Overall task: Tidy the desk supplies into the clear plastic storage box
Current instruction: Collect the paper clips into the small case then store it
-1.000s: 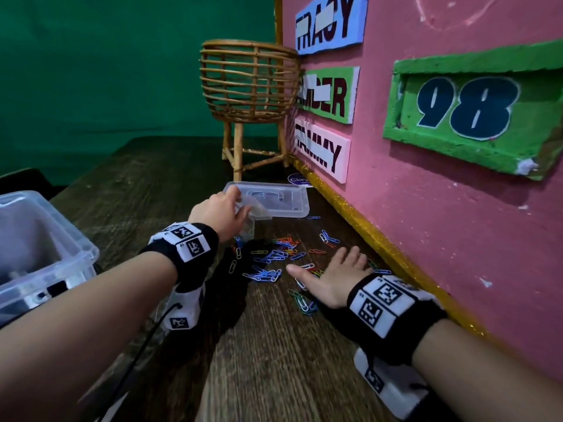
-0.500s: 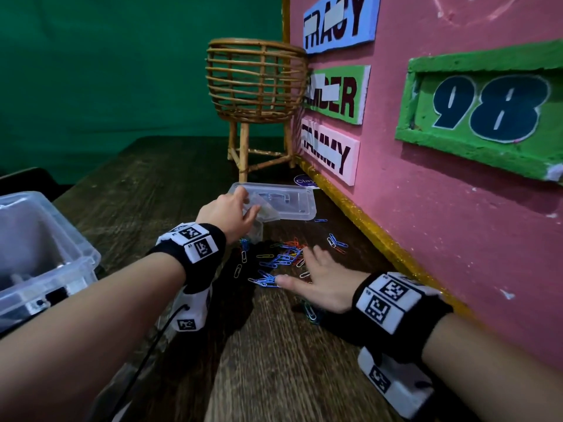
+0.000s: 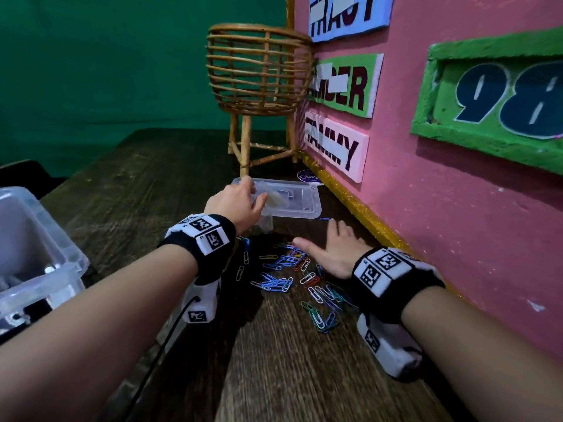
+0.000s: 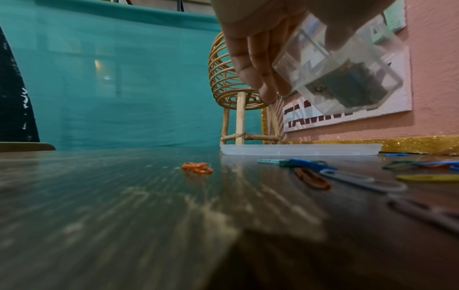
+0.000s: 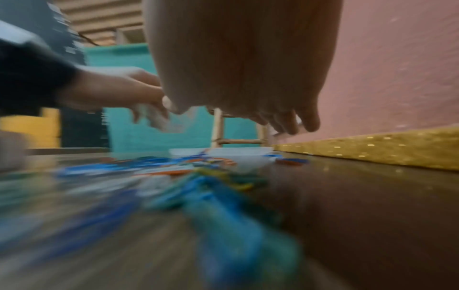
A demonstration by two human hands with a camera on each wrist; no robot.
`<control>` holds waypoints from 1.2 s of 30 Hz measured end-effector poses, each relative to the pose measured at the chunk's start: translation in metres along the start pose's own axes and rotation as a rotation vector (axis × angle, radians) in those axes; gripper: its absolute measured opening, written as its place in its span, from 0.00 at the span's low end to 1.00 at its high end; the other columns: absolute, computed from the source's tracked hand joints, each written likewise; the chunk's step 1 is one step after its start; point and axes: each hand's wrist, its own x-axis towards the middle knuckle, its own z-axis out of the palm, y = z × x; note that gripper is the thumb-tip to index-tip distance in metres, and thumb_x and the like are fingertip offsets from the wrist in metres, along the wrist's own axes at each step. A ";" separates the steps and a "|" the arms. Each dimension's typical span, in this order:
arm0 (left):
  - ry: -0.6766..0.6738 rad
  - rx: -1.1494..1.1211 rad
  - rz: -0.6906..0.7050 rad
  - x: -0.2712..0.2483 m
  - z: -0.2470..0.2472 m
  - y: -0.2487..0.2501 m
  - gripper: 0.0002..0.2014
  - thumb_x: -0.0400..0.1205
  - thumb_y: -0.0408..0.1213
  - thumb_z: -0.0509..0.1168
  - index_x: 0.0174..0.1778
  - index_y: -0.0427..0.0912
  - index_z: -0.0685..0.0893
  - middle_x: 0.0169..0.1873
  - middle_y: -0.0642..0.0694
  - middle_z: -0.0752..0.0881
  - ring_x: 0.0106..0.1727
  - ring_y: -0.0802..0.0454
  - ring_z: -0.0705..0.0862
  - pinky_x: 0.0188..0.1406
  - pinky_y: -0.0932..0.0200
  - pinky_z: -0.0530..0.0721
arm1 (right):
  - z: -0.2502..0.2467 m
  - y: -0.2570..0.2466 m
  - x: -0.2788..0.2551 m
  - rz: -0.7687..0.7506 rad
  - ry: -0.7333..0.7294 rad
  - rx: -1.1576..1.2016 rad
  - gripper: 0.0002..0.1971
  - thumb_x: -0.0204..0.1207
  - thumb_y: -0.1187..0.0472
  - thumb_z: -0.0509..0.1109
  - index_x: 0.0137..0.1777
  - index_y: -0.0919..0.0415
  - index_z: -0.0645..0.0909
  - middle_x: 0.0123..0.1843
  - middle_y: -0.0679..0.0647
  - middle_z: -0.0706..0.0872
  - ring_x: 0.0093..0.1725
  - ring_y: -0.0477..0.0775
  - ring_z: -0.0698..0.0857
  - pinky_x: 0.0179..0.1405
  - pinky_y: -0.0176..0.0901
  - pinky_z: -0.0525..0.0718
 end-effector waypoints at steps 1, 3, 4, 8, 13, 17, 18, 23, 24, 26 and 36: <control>-0.004 -0.012 -0.005 0.001 0.001 -0.001 0.18 0.84 0.54 0.52 0.58 0.43 0.74 0.53 0.41 0.86 0.53 0.41 0.85 0.47 0.51 0.81 | -0.002 0.002 0.007 0.052 -0.011 -0.002 0.54 0.68 0.23 0.43 0.81 0.63 0.35 0.84 0.62 0.38 0.83 0.62 0.42 0.82 0.59 0.45; -0.005 -0.034 -0.010 0.003 0.003 -0.003 0.18 0.84 0.54 0.52 0.57 0.44 0.74 0.53 0.41 0.87 0.52 0.41 0.85 0.48 0.51 0.83 | -0.002 0.007 0.016 0.126 -0.101 -0.016 0.54 0.68 0.23 0.43 0.82 0.63 0.36 0.84 0.63 0.38 0.83 0.63 0.43 0.82 0.58 0.45; -0.001 -0.040 -0.012 0.004 0.003 -0.004 0.18 0.84 0.54 0.52 0.57 0.44 0.74 0.53 0.41 0.87 0.52 0.41 0.85 0.48 0.51 0.82 | -0.001 0.008 0.019 0.140 -0.155 -0.051 0.54 0.68 0.22 0.42 0.82 0.63 0.37 0.84 0.63 0.38 0.83 0.64 0.44 0.82 0.57 0.45; 0.002 -0.065 -0.020 0.007 0.005 -0.005 0.18 0.84 0.54 0.52 0.57 0.43 0.74 0.55 0.41 0.87 0.55 0.40 0.84 0.49 0.51 0.80 | 0.006 -0.001 0.016 -0.021 -0.267 -0.215 0.53 0.69 0.23 0.45 0.82 0.63 0.39 0.84 0.63 0.40 0.83 0.63 0.45 0.82 0.56 0.46; 0.001 -0.111 -0.043 0.014 0.007 -0.003 0.17 0.84 0.54 0.53 0.57 0.44 0.74 0.55 0.40 0.86 0.55 0.40 0.84 0.50 0.50 0.80 | -0.004 -0.003 0.029 -0.191 -0.068 0.007 0.39 0.75 0.31 0.50 0.73 0.63 0.67 0.75 0.60 0.72 0.71 0.60 0.74 0.71 0.50 0.72; 0.005 -0.140 -0.054 0.014 0.005 -0.001 0.17 0.84 0.53 0.54 0.57 0.43 0.75 0.55 0.40 0.86 0.55 0.39 0.84 0.52 0.50 0.81 | -0.011 0.010 0.053 -0.010 0.012 -0.069 0.24 0.80 0.51 0.58 0.72 0.64 0.69 0.74 0.63 0.72 0.72 0.62 0.73 0.72 0.52 0.72; 0.016 -0.141 -0.056 0.013 0.005 0.000 0.17 0.84 0.52 0.54 0.57 0.43 0.75 0.55 0.40 0.86 0.56 0.39 0.84 0.52 0.50 0.80 | -0.011 0.011 0.058 0.023 0.003 -0.077 0.23 0.79 0.57 0.59 0.72 0.65 0.68 0.75 0.64 0.72 0.73 0.63 0.72 0.72 0.51 0.72; 0.036 -0.192 -0.059 0.014 0.004 0.001 0.17 0.84 0.52 0.55 0.57 0.42 0.76 0.55 0.40 0.86 0.55 0.39 0.84 0.51 0.51 0.81 | -0.018 0.013 0.073 0.069 -0.055 -0.175 0.29 0.78 0.67 0.56 0.80 0.62 0.56 0.81 0.59 0.61 0.80 0.63 0.61 0.78 0.51 0.63; 0.038 -0.206 -0.060 0.014 0.003 0.002 0.17 0.83 0.52 0.55 0.57 0.42 0.76 0.55 0.41 0.86 0.55 0.40 0.84 0.51 0.51 0.81 | -0.019 0.013 0.075 0.069 -0.068 -0.191 0.30 0.79 0.67 0.55 0.81 0.61 0.53 0.83 0.58 0.57 0.81 0.63 0.57 0.79 0.50 0.61; 0.038 -0.218 -0.056 0.015 0.004 0.002 0.16 0.83 0.52 0.56 0.56 0.43 0.76 0.54 0.41 0.87 0.53 0.40 0.85 0.49 0.52 0.81 | -0.021 0.014 0.073 0.068 -0.090 -0.217 0.31 0.81 0.68 0.54 0.82 0.60 0.48 0.84 0.58 0.53 0.82 0.63 0.54 0.78 0.49 0.58; 0.017 -0.223 -0.025 0.013 0.004 0.003 0.16 0.83 0.53 0.56 0.55 0.43 0.76 0.52 0.41 0.87 0.51 0.42 0.85 0.50 0.52 0.82 | -0.019 0.019 0.088 0.026 -0.046 -0.169 0.32 0.77 0.67 0.59 0.80 0.55 0.57 0.80 0.59 0.66 0.76 0.60 0.69 0.74 0.47 0.70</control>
